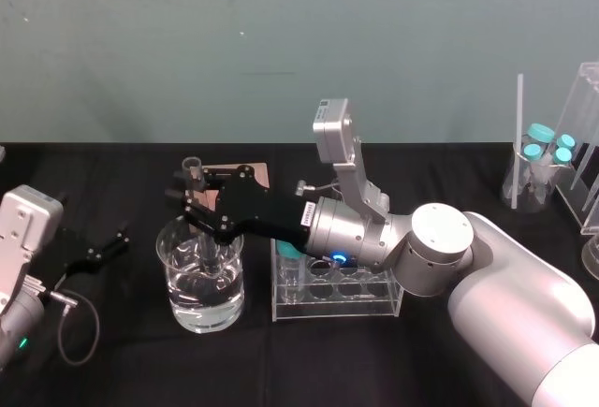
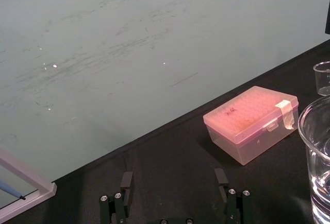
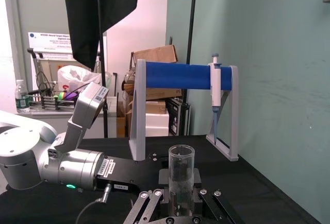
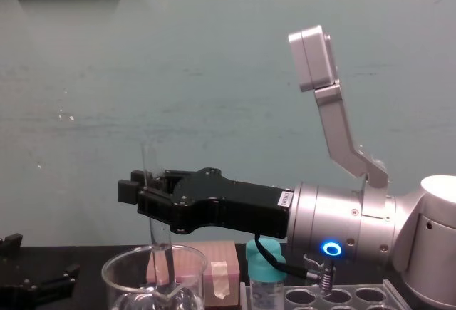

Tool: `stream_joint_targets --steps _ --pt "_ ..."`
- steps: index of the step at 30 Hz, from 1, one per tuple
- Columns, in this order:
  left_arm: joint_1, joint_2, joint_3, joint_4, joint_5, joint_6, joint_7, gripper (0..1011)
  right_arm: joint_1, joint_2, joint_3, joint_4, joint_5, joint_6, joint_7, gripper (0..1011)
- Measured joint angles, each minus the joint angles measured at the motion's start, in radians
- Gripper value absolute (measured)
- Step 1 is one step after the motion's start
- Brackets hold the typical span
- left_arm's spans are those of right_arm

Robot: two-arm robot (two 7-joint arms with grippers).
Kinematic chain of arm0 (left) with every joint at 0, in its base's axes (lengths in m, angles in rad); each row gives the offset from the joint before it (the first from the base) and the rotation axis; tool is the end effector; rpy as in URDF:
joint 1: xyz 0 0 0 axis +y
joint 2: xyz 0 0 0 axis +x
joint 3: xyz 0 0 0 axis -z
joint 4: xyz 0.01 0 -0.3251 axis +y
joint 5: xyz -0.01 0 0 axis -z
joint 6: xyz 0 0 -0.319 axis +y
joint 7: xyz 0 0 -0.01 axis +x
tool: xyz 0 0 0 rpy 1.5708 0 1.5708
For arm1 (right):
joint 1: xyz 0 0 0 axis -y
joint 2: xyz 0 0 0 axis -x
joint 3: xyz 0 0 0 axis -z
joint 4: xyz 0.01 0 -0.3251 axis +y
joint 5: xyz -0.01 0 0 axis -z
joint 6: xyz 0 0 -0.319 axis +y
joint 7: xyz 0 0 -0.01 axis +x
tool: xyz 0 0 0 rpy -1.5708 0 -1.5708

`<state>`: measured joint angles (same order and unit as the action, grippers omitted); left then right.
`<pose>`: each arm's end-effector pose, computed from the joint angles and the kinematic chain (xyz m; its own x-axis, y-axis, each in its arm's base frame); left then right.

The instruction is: Hold the test tube with one hand and immerse one end into the beaker, then return it to the test tube rack.

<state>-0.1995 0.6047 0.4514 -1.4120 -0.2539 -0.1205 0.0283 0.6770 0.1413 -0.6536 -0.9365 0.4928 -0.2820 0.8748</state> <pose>0.3734 0.0999 -0.3325 0.2923 0.8803 0.3737 -0.9553 0.2873 0.0703 0.5084 0.0876 -0.2889 0.9508 -0.2816 0.1293 0.2683 0.9569 0.1112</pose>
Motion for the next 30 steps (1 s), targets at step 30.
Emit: stream_joint_targets --steps 30 --pt "0.000 0.000 0.000 0.000 0.000 0.000 0.000 1000 0.000 0.000 0.000 0.000 0.000 0.001 0.000 244"
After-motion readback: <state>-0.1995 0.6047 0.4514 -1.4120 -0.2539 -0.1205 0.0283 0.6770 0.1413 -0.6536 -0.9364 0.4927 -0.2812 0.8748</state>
